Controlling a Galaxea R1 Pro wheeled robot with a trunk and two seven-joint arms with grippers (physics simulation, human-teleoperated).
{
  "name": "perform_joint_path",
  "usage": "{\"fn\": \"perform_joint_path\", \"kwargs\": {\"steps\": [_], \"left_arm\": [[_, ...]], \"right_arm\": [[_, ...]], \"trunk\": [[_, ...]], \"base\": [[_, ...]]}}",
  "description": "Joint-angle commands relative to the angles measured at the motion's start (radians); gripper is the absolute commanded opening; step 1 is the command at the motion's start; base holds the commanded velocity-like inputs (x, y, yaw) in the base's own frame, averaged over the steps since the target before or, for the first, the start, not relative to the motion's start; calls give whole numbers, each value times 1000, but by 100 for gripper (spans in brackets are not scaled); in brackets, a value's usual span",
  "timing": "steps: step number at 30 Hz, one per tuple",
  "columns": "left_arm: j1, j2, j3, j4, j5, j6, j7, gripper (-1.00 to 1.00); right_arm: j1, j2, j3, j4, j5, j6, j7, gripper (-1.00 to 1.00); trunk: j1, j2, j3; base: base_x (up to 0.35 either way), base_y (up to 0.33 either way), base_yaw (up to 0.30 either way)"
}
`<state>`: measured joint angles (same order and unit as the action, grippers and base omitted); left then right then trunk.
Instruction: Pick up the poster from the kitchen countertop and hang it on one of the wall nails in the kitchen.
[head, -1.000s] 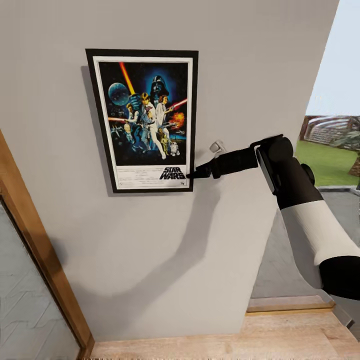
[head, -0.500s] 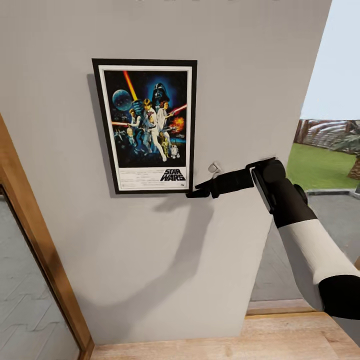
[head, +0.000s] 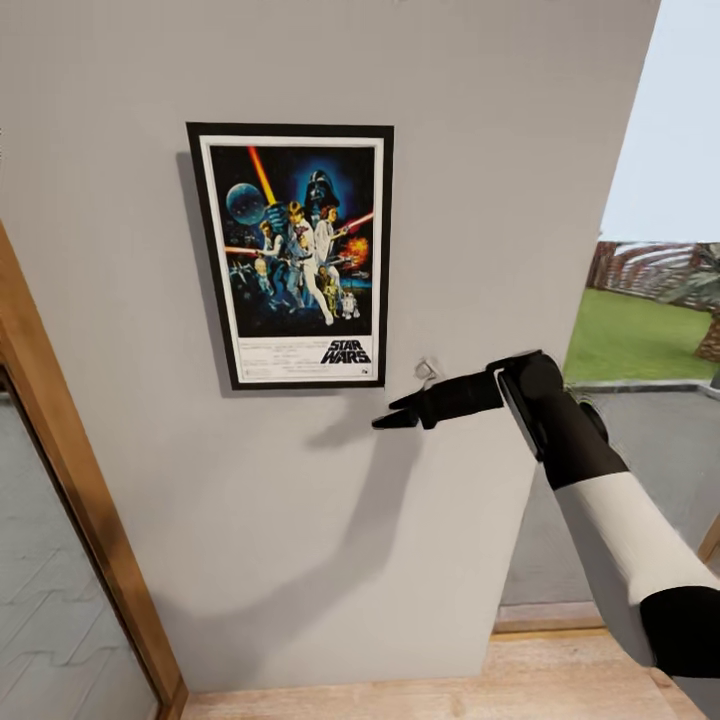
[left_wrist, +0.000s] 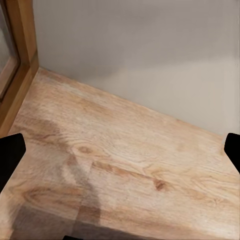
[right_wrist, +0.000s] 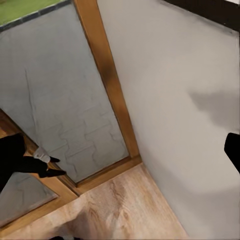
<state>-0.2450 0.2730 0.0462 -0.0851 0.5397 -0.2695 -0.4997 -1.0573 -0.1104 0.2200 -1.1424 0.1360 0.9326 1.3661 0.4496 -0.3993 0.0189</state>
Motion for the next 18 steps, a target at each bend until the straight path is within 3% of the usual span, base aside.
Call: {"fn": "perform_joint_path", "kwargs": {"steps": [1,9,18], "left_arm": [[0,0,4,2,-1,-2,-5,100],[0,0,4,2,-1,-2,-5,100],[0,0,4,2,-1,-1,-5,100]], "right_arm": [[16,0,0,-7,10,4,10,100],[169,-1,-9,-39,11,-89,10,100],[358,-17,-86,-39,13,-215,8,100]], "trunk": [[0,-1,1],[0,-1,14],[0,-1,28]], "base": [[0,0,0],[0,0,0],[0,0,0]]}}
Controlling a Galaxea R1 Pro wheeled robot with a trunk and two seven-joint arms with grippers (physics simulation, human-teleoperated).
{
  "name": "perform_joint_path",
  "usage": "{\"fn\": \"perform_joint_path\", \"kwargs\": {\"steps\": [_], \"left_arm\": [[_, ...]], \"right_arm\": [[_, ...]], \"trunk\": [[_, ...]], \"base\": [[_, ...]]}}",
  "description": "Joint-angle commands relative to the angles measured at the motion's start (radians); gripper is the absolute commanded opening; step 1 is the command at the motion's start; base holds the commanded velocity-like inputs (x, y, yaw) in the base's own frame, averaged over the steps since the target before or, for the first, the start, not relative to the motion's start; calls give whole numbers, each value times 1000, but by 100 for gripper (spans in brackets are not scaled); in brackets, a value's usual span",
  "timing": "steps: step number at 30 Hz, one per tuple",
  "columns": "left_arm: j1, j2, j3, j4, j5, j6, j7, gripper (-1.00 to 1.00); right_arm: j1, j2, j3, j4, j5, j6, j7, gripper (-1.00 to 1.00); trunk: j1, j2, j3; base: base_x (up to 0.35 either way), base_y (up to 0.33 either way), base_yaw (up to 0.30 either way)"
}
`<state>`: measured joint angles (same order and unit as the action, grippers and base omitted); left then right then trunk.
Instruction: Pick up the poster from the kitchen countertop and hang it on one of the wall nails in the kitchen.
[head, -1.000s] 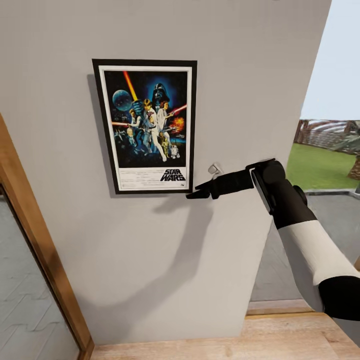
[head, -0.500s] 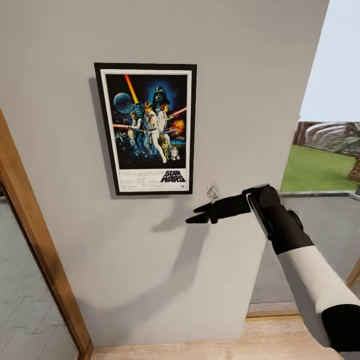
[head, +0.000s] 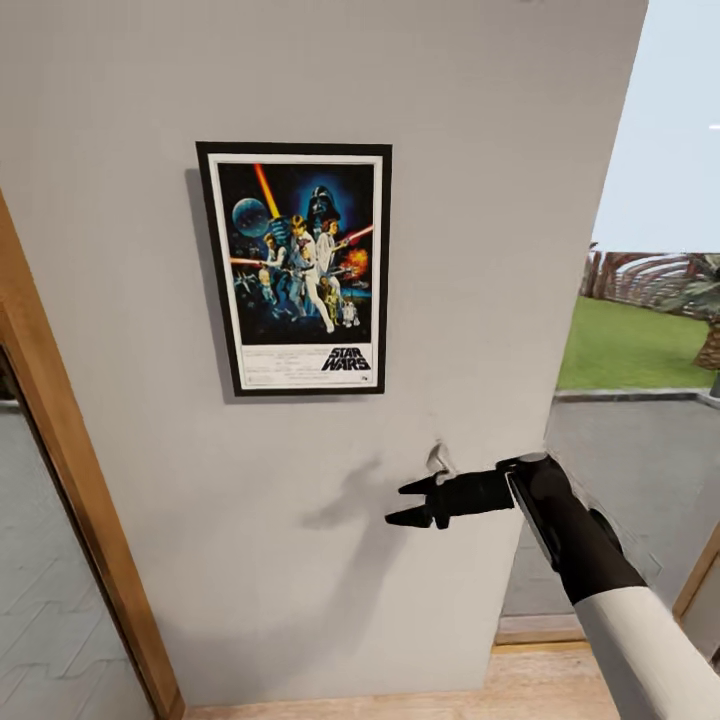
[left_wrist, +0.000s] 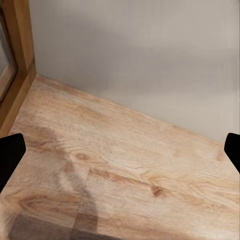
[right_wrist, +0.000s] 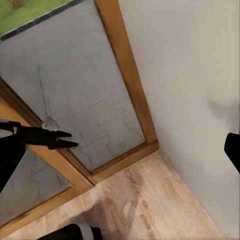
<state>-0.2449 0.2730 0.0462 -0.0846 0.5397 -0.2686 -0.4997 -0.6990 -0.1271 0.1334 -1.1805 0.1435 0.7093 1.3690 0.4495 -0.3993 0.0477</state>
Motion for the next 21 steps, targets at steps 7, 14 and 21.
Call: {"fn": "perform_joint_path", "kwargs": {"steps": [7,14,21], "left_arm": [[-1,0,4,2,-1,-2,-5,100],[-1,-1,4,2,-1,-1,-5,100],[-1,-3,4,7,-3,0,-1,100]], "right_arm": [[153,-31,-21,9,7,-89,0,100],[300,-49,-26,176,6,-286,-18,100],[329,-56,-247,854,6,-678,-214,100]], "trunk": [[0,-1,11],[0,-1,20],[0,-1,20]], "base": [[0,0,0],[0,0,0],[0,0,0]]}}
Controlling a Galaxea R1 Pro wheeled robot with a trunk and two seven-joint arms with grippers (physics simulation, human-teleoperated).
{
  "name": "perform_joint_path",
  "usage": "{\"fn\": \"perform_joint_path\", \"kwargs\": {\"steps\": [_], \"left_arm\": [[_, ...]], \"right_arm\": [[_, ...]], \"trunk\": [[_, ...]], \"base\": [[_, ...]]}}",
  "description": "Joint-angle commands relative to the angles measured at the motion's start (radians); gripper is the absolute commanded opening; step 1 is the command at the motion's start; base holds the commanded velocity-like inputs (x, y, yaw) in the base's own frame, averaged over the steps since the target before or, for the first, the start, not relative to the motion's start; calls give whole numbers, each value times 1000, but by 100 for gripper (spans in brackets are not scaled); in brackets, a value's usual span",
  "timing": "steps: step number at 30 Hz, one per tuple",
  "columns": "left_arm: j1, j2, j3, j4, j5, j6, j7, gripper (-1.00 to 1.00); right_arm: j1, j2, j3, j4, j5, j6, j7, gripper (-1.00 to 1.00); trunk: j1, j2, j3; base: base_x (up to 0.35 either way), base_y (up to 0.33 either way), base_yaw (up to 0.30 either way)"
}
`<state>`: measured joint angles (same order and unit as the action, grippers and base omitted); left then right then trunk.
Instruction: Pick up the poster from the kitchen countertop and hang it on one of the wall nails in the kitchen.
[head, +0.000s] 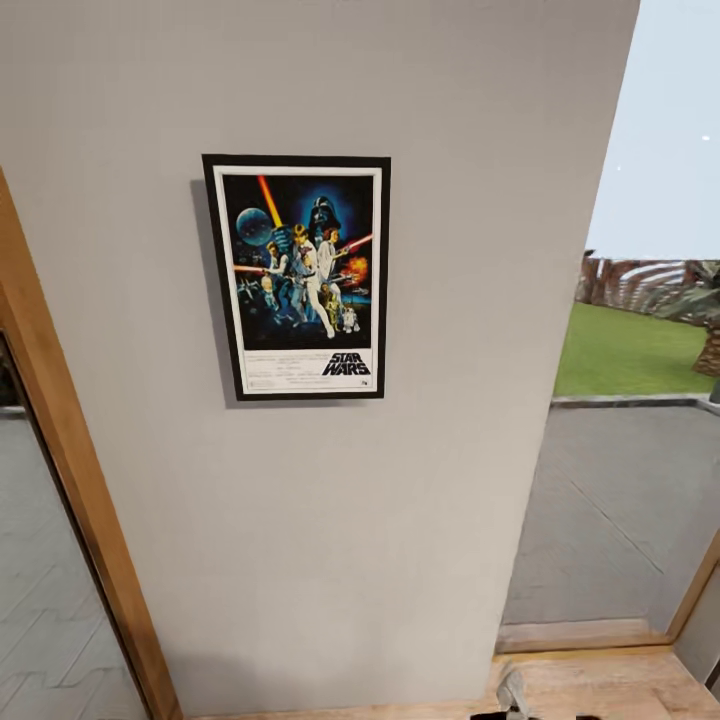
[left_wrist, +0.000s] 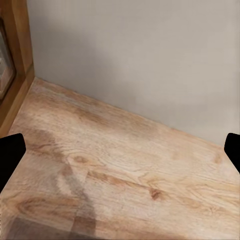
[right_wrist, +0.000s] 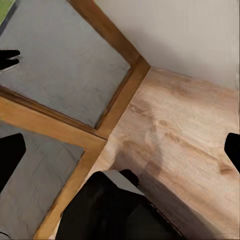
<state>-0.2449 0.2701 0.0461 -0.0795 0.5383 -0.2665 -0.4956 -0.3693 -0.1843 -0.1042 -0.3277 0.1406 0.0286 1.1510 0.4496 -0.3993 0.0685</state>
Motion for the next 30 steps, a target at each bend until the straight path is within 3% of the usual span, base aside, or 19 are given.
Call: {"fn": "perform_joint_path", "kwargs": {"steps": [1,2,5,6,8,9,11,12,16,17,20,21,22,30], "left_arm": [[-1,0,5,2,-1,-2,-5,100],[-1,0,5,3,-1,-1,-5,100],[-1,0,5,4,-1,0,-4,100],[-1,0,5,27,-1,1,-3,100],[-1,0,5,36,-1,1,-2,100],[0,-1,5,49,-1,3,1,100],[7,-1,5,52,-2,4,2,100],[35,-2,5,55,-2,4,3,100],[50,-1,5,56,-1,4,4,100],[68,-1,5,56,-1,4,54,100],[70,-3,5,56,-1,4,119,100],[71,-7,5,56,-1,4,168,100],[73,-24,5,55,-1,3,276,100],[74,-37,5,55,-1,3,293,100]], "right_arm": [[0,-2,-19,75,9,-29,-48,100],[1,-4,-28,181,9,-83,-153,100],[1,-5,-31,252,10,-115,-249,100],[1,-3,-32,322,11,-126,-340,100],[1,-1,-32,343,11,-128,-390,100],[9,4,-32,368,11,-127,-555,100],[28,6,-32,375,11,-128,-646,100],[60,9,-32,379,12,-132,-755,100],[66,9,-32,380,12,-132,-775,100],[68,9,-32,380,11,-133,-790,100],[69,9,-32,380,10,-133,-794,100],[69,9,-32,380,10,-134,-796,100],[69,9,-33,380,10,-134,-798,100],[69,10,-33,380,10,-134,-798,100]], "trunk": [[0,-1,0],[0,-1,0],[0,-1,0],[0,-1,0],[0,-1,0],[0,-1,0],[0,-1,0],[0,-1,0],[0,-1,0],[0,-1,0],[0,-1,0],[0,-1,0],[0,-1,0],[0,-1,0]], "base": [[0,0,0],[0,0,0],[0,0,0],[0,0,0],[0,0,0],[0,0,0],[0,0,0],[0,0,0],[0,0,0],[0,0,0],[0,0,0],[0,0,0],[0,0,0],[0,0,0]]}}
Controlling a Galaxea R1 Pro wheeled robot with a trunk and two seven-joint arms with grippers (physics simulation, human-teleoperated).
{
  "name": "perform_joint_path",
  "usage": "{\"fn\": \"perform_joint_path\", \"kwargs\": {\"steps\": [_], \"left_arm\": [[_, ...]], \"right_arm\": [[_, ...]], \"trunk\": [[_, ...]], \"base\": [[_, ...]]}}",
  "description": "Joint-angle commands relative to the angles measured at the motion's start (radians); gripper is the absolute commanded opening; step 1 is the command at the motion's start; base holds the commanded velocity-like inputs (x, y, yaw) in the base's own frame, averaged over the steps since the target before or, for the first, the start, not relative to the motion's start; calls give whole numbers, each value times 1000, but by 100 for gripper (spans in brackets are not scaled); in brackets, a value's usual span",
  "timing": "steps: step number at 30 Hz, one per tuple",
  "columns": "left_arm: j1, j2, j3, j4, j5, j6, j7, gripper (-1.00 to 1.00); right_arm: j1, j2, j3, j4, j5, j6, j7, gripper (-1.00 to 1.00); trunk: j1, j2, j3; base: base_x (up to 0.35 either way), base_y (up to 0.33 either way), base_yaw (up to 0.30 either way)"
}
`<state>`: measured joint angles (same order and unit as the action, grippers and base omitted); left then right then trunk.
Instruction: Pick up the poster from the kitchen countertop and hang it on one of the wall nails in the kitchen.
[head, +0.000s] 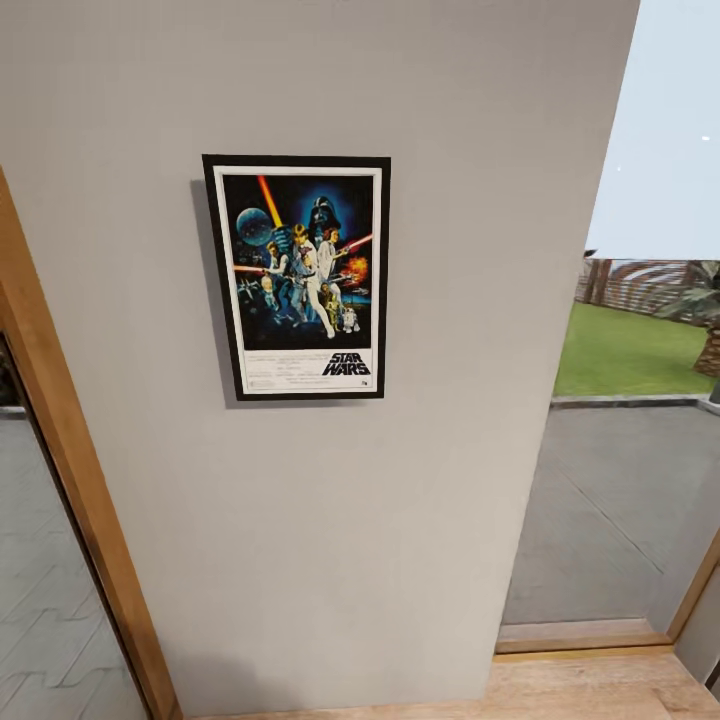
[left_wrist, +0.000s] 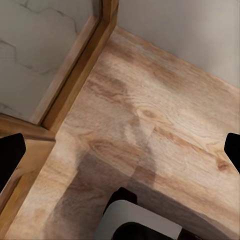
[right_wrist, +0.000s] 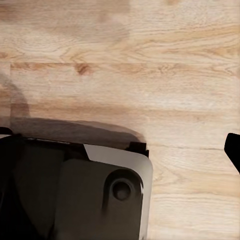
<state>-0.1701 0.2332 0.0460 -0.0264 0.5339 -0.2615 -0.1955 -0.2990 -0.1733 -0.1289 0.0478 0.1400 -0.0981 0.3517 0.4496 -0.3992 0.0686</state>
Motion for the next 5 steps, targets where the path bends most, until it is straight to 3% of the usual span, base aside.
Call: {"fn": "perform_joint_path", "kwargs": {"steps": [1,5], "left_arm": [[0,0,5,2,3,-2,-6,100],[0,-1,5,2,3,-1,-5,100]], "right_arm": [[-1,0,-8,4,10,-8,1,100],[-2,0,-8,4,10,-8,1,100]], "trunk": [[0,-1,0],[0,-1,0]], "base": [[0,0,0],[0,0,0]]}}
